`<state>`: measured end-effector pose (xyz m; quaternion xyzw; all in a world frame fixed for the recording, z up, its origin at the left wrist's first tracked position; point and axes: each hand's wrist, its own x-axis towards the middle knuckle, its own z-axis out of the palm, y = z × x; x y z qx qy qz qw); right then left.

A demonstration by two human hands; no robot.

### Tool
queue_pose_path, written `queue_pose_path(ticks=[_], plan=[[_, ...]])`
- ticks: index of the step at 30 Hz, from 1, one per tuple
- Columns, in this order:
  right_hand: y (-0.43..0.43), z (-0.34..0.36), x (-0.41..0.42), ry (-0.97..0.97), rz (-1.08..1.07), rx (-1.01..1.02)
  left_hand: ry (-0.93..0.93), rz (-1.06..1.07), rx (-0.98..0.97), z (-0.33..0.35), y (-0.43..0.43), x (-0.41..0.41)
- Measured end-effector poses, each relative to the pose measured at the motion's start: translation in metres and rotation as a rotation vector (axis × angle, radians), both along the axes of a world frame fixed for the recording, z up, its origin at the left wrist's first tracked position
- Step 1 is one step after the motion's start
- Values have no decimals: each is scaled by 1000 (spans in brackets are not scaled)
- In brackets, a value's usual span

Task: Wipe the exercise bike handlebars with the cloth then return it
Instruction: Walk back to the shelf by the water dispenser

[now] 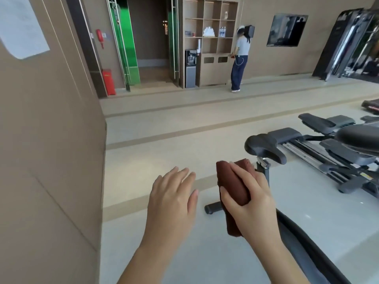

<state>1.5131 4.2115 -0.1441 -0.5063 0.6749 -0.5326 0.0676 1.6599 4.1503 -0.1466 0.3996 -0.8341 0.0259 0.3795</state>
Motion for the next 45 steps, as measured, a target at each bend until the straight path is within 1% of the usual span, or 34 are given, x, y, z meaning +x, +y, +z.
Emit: queue_pose_path(ticks=[5,11,14,18,22,27,31,36,39,45], plan=[[-48,-19,29,48,50,128,19,71,68,-23,-36,29],[-121,-40,24,81,63,193,20,124,103,-49,-98,28],[-172,-53,7,67,60,234,-1,128,107,-59,-147,12],[-251,-65,-29,36,46,235,-52,116,107,-67,-225,-23],[-326,-62,-69,33,41,282,-96,86,144,-60,-303,-63],[-410,-60,-104,59,70,288,-66,106,139,-61,-392,-94],[-467,-65,-115,31,102,323,-77,93,180,-72,-445,-111],[-584,-79,-122,-7,138,349,-70,103,214,-85,-554,-119],[-663,-79,-116,23,151,357,-44,122,200,-84,-630,-110],[-826,-52,-108,132,204,359,-14,135,228,-69,-785,-102]])
